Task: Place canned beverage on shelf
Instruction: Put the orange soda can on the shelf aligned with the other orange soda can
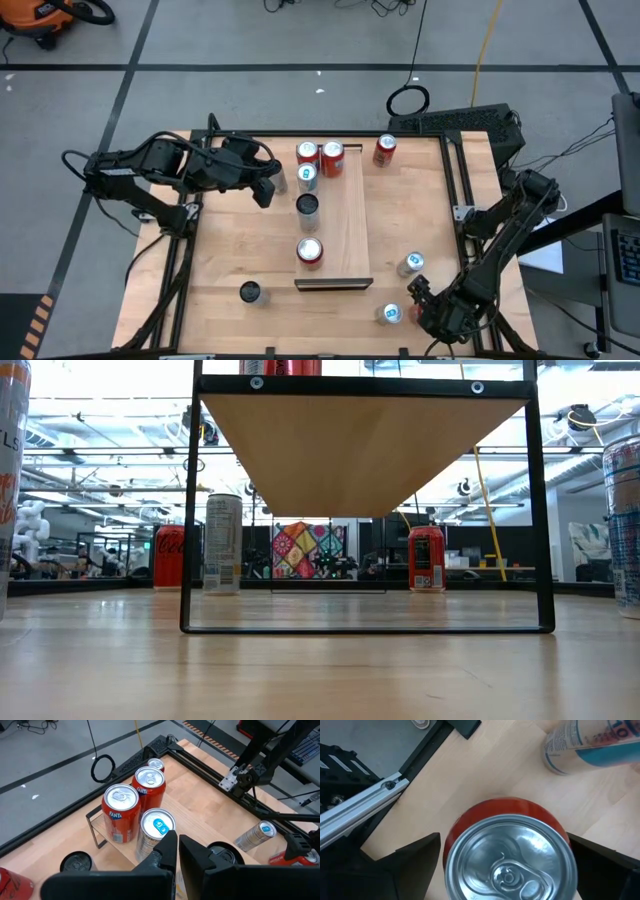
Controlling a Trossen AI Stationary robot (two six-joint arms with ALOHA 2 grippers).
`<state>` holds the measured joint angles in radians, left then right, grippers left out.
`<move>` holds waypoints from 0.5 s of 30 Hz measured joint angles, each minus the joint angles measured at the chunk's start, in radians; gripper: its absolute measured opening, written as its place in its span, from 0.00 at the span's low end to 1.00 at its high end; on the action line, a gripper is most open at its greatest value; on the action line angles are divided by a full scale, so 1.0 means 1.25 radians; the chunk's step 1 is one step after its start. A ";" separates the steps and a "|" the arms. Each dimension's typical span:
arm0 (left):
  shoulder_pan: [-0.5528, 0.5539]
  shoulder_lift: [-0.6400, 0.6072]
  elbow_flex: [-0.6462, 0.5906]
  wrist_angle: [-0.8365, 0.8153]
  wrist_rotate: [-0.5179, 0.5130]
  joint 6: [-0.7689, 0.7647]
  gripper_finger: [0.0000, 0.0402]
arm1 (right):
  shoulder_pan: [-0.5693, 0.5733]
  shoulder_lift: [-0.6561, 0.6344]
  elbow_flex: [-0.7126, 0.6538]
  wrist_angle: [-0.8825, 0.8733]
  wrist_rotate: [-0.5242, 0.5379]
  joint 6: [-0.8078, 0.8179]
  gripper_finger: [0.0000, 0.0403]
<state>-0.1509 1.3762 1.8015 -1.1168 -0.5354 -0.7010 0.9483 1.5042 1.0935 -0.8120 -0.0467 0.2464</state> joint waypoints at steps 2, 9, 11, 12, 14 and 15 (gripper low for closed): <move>0.000 0.000 0.000 0.000 0.000 0.000 0.05 | 0.000 0.000 0.000 0.000 0.000 -0.004 0.94; 0.000 0.000 0.000 0.000 0.000 0.000 0.05 | -0.010 0.000 0.000 0.000 0.001 -0.013 0.90; 0.000 0.000 0.000 0.000 0.000 0.000 0.05 | -0.015 0.000 0.000 0.000 -0.001 -0.020 0.84; 0.000 0.000 0.000 0.000 0.000 0.000 0.05 | -0.017 0.000 0.000 0.000 -0.002 -0.024 0.81; 0.000 0.000 0.000 0.000 0.000 -0.001 0.05 | -0.021 0.000 0.000 0.000 -0.002 -0.031 0.74; 0.000 0.000 0.000 0.000 0.000 -0.001 0.05 | -0.021 -0.001 0.000 0.000 -0.002 -0.037 0.70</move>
<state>-0.1509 1.3762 1.8011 -1.1165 -0.5358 -0.7017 0.9222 1.5032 1.0939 -0.8116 -0.0486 0.2001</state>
